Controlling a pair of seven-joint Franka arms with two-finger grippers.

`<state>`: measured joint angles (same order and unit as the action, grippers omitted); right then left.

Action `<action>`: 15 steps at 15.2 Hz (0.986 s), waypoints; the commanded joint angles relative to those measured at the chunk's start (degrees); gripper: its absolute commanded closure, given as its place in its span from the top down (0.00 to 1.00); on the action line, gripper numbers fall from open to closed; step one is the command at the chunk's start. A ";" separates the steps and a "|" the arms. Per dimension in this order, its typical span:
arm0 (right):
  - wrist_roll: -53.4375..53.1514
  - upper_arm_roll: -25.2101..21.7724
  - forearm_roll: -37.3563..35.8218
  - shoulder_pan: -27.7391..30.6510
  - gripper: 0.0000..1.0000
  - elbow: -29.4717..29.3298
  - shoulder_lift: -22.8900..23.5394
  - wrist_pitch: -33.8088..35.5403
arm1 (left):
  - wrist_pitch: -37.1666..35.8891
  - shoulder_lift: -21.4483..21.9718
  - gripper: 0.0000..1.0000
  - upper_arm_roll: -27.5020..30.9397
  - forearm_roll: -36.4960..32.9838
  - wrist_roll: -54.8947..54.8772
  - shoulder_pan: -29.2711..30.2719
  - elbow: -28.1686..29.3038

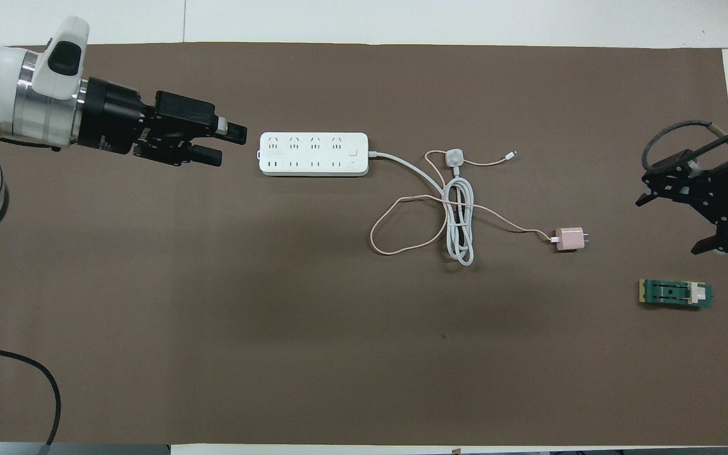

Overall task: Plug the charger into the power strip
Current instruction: 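Lower the open right gripper over the pink charger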

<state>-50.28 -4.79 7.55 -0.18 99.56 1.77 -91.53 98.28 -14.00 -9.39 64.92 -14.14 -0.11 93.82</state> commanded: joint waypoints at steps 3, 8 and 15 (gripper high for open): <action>-7.20 0.58 9.04 4.04 1.00 10.28 0.69 -9.96 | 0.69 3.71 1.00 0.42 7.51 -15.81 2.82 13.39; -7.99 0.58 16.43 4.84 1.00 20.66 2.35 -23.75 | -2.73 5.91 1.00 0.42 10.75 -22.14 5.56 19.12; -5.36 0.58 21.20 6.86 1.00 21.20 9.03 -26.41 | -8.61 6.71 1.00 0.86 23.91 -27.87 4.94 26.15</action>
<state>-56.89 -4.92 27.40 5.77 120.95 9.85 -117.20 93.30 -8.65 -9.17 83.62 -40.02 4.91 116.48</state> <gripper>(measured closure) 0.000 0.000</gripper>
